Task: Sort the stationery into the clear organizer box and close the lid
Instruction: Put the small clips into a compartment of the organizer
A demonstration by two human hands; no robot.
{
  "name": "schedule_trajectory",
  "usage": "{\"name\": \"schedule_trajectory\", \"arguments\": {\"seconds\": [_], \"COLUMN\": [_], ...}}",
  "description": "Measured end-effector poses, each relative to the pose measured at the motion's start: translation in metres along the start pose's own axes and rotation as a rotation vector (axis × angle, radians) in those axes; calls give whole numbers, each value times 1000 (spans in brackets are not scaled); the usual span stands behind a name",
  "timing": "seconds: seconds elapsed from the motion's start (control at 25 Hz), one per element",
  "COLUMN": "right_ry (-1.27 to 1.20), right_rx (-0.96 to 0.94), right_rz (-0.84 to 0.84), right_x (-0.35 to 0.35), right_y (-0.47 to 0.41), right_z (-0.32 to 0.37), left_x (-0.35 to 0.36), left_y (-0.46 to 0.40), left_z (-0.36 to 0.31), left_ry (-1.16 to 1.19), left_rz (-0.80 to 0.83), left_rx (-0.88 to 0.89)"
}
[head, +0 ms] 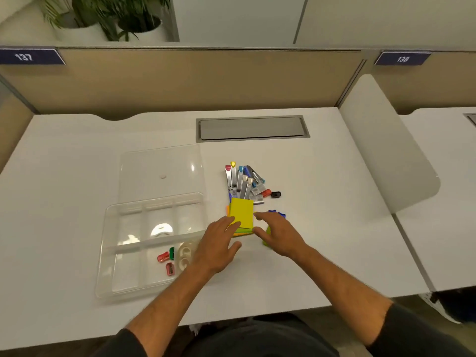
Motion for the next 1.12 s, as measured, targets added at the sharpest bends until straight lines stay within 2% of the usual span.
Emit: {"name": "schedule_trajectory", "arguments": {"seconds": [0.16,0.28,0.72,0.96,1.12], "right_ry": [4,38,42,20,29], "right_rx": [-22,-2,108,167,167], "right_rz": [-6,-3,41,66,131], "right_x": [-32,-45,-59,-59,-53], "right_y": [5,4,-15,-21,-33], "right_z": [-46,-75,-135,-153,-157], "left_x": [13,19,45,69,76], "left_y": [-26,-44,-122,-156,-161], "left_z": [-36,-54,-69,-69,-64], "left_ry": [2,14,28,-96,-125], "left_rz": [-37,-26,109,279,304], "left_rx": [11,-50,-175,-126,-120]}}
Point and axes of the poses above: each hand's wrist, its own y-axis away from the middle knuckle, its own x-axis out of the palm, z = x × y, the point moved 4 cm from there along -y, towards the middle knuckle, and after that the axes turned 2 degrees about -y, right-handed, at the moved point
